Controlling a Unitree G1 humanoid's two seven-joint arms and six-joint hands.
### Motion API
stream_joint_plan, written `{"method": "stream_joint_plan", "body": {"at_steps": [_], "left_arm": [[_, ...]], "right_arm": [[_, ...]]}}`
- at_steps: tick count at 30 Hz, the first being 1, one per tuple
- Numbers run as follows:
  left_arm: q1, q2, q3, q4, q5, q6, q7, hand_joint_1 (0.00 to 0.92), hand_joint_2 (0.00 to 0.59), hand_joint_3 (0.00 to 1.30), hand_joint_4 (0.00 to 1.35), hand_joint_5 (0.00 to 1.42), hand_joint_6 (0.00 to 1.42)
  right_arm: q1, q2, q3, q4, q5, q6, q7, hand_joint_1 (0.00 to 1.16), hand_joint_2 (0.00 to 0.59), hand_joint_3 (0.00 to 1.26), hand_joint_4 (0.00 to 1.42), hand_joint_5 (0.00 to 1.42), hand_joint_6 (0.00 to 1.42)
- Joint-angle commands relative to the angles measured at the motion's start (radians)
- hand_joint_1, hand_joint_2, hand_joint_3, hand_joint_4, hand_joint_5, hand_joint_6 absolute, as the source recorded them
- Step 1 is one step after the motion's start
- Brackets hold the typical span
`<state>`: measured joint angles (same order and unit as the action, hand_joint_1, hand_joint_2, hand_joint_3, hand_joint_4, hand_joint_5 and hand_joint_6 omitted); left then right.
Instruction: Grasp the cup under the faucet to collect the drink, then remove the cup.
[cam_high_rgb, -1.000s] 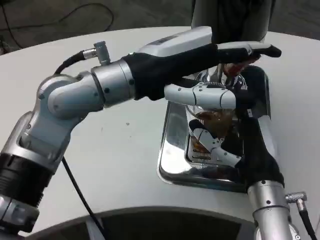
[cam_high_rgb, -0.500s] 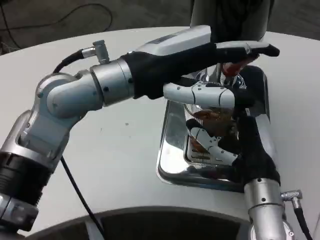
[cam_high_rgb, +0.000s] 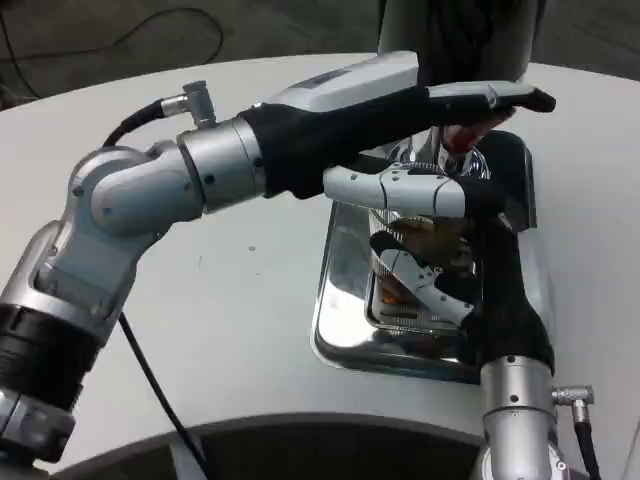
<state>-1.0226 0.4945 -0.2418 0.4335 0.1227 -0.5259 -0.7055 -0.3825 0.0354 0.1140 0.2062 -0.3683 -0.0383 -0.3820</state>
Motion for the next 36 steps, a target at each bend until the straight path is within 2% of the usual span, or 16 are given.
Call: {"method": "stream_joint_plan", "body": {"at_steps": [1,6,14,26,36], "left_arm": [[0.053,0.009,0.01,0.019,0.01,-0.005,0.0,0.0,0.124,0.04,0.02,0.1,0.11],[0.078,-0.013,0.07,0.02,-0.031,-0.045,0.063,0.0,0.118,0.02,0.01,0.1,0.11],[0.092,-0.055,0.166,0.034,-0.099,-0.105,0.134,0.0,0.113,0.02,0.02,0.12,0.12],[0.104,-0.085,0.224,0.031,-0.127,-0.164,0.176,0.0,0.111,0.05,0.05,0.13,0.14],[0.11,-0.09,0.232,0.0,-0.155,-0.157,0.164,0.0,0.11,0.08,0.09,0.16,0.15]], "right_arm": [[0.014,0.019,0.004,0.035,0.0,-0.016,-0.028,0.74,0.242,0.38,0.44,0.43,0.19],[0.028,0.019,0.004,0.032,-0.005,-0.031,-0.059,0.76,0.251,0.51,0.56,0.54,0.29],[0.035,0.016,0.003,0.025,-0.008,-0.036,-0.083,0.76,0.251,0.59,0.63,0.62,0.37],[0.043,0.015,-0.005,0.021,-0.008,-0.032,-0.099,0.77,0.241,0.62,0.68,0.67,0.42],[0.045,0.011,-0.021,0.019,-0.004,-0.035,-0.103,0.77,0.241,0.63,0.68,0.68,0.43]]}}
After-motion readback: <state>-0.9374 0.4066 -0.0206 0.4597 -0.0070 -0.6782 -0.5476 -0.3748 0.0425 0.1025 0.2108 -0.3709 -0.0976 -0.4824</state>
